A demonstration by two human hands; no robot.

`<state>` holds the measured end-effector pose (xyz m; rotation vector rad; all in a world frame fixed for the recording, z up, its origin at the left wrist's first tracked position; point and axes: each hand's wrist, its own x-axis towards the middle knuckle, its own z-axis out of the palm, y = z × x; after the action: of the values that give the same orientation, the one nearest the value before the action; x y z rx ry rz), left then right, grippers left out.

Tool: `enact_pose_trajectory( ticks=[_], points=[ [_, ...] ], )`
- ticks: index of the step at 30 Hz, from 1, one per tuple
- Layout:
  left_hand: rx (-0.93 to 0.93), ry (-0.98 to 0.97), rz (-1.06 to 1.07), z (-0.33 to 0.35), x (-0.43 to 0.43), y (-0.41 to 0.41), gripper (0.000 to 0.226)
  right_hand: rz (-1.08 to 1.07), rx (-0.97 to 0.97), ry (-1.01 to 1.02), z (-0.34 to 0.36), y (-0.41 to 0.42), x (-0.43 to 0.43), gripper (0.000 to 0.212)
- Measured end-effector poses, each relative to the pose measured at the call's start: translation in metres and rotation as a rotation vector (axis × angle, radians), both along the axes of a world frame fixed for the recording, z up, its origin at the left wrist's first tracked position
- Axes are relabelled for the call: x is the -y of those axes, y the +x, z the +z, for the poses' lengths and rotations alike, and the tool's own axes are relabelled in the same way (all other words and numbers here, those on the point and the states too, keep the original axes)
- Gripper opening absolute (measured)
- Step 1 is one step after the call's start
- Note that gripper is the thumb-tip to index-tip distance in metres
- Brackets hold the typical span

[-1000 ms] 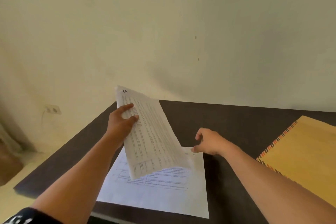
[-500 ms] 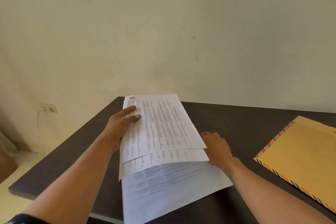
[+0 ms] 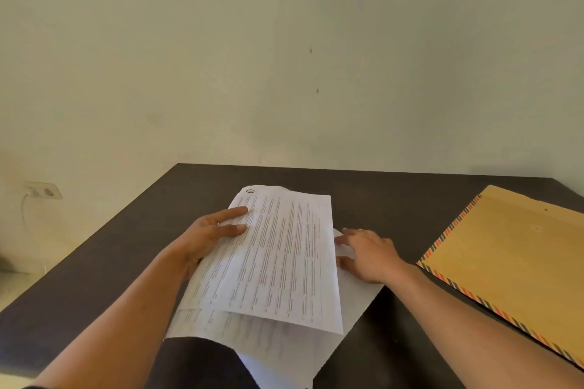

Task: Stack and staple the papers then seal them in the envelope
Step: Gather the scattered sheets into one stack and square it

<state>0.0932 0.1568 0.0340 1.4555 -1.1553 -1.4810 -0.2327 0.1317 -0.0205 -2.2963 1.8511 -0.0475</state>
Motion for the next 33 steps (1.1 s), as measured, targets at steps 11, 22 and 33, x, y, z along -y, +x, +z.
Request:
enact_pose_trajectory(
  ticks=[11, 22, 33],
  points=[
    [0.15, 0.038, -0.001, -0.023, 0.0, -0.041, 0.046, -0.498, 0.127, -0.201, 0.001, -0.021, -0.003, 0.048],
    [0.753, -0.217, -0.194, -0.027, 0.0, -0.094, 0.05, -0.332, 0.764, 0.054, 0.013, -0.003, -0.005, 0.059],
    [1.008, -0.225, -0.058, -0.043, 0.005, -0.118, 0.055, -0.504, 0.264, -0.104, 0.002, 0.01, -0.016, 0.061]
  ],
)
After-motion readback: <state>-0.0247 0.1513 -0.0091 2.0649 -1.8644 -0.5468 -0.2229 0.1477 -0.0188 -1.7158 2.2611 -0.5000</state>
